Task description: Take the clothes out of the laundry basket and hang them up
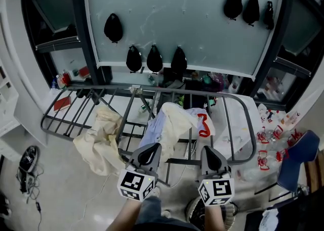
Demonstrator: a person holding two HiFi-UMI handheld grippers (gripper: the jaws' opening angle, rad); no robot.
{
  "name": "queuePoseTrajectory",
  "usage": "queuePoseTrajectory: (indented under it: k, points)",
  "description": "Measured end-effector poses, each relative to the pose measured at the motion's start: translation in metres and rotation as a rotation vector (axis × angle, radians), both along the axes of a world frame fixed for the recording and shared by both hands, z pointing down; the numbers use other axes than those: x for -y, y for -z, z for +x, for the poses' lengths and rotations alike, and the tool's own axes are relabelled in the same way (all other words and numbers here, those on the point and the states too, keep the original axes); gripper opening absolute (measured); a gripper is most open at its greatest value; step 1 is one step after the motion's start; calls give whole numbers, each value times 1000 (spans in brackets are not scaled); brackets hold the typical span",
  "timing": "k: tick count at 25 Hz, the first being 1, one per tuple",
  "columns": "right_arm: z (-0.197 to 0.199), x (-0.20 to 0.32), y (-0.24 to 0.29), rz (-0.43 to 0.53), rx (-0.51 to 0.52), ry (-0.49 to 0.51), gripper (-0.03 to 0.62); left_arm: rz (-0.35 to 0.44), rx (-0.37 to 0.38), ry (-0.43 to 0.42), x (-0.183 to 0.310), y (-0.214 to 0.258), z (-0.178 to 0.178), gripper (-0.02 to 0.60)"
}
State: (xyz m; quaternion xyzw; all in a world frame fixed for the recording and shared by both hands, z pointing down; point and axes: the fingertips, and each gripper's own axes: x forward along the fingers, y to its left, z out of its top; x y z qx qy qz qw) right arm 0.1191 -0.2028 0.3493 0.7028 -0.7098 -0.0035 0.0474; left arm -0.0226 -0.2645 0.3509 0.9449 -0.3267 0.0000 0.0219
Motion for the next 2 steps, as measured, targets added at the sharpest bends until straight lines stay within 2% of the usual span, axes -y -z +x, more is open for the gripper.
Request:
queuePoseTrajectory:
  k: [2]
  points:
    - [1,1,-1,-2,0,-2,0,3,0,-2,1,1,0,20]
